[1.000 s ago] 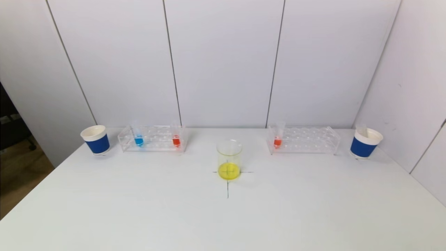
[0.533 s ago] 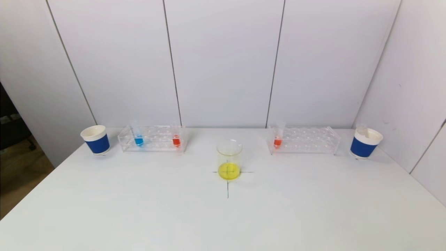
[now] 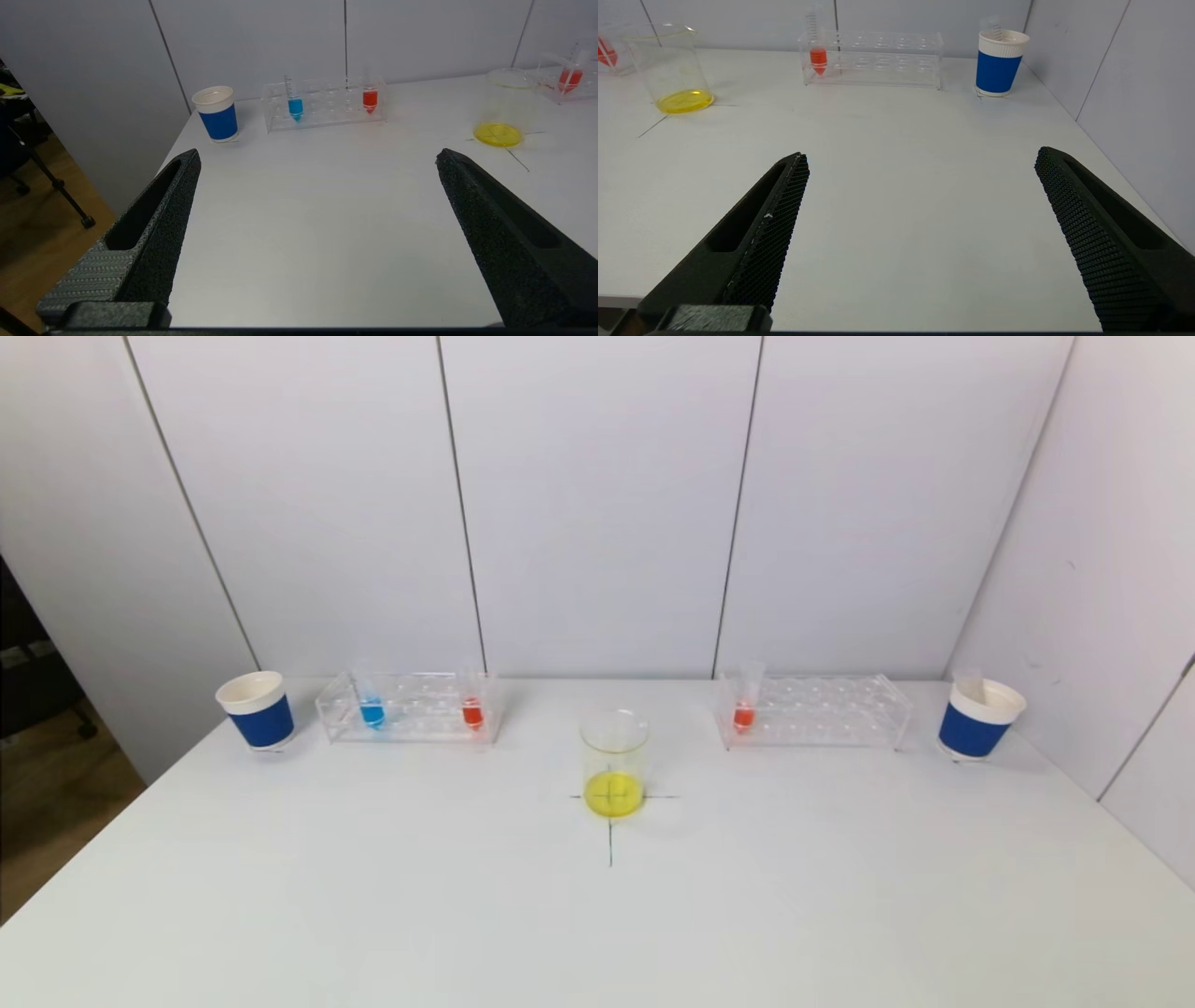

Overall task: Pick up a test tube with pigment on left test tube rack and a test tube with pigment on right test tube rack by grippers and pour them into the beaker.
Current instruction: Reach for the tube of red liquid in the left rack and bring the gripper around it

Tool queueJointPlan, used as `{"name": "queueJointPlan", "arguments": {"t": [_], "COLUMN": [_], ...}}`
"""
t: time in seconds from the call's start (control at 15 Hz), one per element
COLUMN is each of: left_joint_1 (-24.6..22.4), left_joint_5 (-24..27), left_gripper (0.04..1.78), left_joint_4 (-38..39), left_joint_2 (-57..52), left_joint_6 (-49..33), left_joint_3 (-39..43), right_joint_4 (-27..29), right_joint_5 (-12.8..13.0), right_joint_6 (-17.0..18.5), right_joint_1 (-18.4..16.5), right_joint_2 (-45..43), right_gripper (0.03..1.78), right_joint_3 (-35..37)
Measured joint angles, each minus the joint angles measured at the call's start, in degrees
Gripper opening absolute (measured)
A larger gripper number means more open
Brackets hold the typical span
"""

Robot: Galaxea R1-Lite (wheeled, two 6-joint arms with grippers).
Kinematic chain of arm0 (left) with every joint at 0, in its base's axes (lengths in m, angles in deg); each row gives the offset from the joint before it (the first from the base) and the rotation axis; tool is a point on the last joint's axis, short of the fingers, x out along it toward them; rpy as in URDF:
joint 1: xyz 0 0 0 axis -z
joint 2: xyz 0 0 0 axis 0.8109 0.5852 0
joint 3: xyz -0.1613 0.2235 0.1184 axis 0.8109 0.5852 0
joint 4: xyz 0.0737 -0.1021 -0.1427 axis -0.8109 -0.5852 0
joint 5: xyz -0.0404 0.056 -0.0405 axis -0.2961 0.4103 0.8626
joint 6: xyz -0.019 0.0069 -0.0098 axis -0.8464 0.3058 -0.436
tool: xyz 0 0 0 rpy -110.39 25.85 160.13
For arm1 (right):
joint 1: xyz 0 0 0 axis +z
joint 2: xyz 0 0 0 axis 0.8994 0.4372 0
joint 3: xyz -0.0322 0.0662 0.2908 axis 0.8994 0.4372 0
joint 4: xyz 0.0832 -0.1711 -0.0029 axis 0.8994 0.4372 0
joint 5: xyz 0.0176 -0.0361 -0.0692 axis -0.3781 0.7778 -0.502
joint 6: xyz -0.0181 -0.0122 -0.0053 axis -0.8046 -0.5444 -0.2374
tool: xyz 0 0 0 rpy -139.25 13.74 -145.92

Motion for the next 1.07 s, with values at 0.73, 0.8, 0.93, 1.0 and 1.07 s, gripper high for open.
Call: {"name": "queueJointPlan", "arguments": {"t": [0.73, 0.8, 0.93, 1.0, 1.07], "left_joint_1": [0.56, 1.05, 2.77, 4.02, 5.44], "left_joint_5": [-0.96, -1.26, -2.57, -3.64, -4.97], "left_gripper": [1.76, 1.76, 1.76, 1.76, 1.76], "left_joint_4": [27.77, 30.11, 32.73, 33.91, 35.33], "left_joint_2": [42.07, 45.08, 50.66, 53.13, 55.43], "left_joint_6": [-0.07, -0.07, -0.20, -0.22, -0.29], "left_joint_3": [-13.87, -14.47, -16.02, -16.76, -17.35], "right_joint_4": [0.00, 0.00, 0.00, 0.00, 0.00], "right_joint_5": [-0.02, 0.00, 0.00, 0.01, 0.00], "right_joint_6": [0.00, 0.00, 0.00, 0.00, 0.00], "right_joint_1": [-0.02, 0.01, 0.01, 0.00, 0.00], "right_joint_2": [0.00, 0.00, 0.00, 0.00, 0.00], "right_gripper": [1.76, 1.76, 1.76, 1.76, 1.76], "right_joint_3": [0.00, 0.00, 0.00, 0.00, 0.00]}}
